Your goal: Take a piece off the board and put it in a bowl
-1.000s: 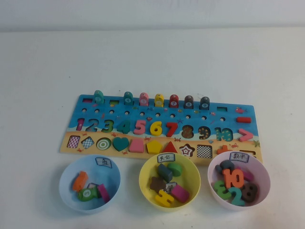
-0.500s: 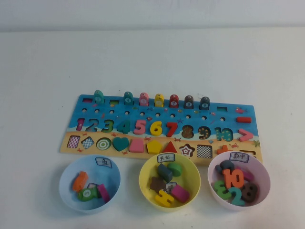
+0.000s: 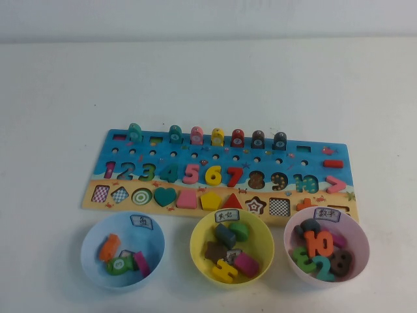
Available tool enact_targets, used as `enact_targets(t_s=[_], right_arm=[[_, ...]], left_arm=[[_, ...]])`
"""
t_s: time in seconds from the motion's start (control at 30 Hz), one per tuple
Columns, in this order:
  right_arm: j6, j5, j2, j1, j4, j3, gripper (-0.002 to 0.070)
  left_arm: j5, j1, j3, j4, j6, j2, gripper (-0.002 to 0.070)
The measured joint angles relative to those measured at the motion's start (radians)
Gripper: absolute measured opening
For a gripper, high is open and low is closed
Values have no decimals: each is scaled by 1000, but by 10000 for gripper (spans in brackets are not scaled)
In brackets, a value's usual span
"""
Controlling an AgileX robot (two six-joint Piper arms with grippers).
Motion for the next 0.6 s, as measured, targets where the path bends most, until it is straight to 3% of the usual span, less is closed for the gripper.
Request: enact_targets(t_s=[0.27,0.47,0.6], right_arm=[[-37,211,447,5,-148,-442,-17],[-74,219,722,124,-242,-649,-17],[-241,219,883,204,-284,-766,-17]], left_arm=[[0,0,0,0,0,0,-3],[0,0,0,0,0,0,-3],[0,0,0,0,0,0,-3]])
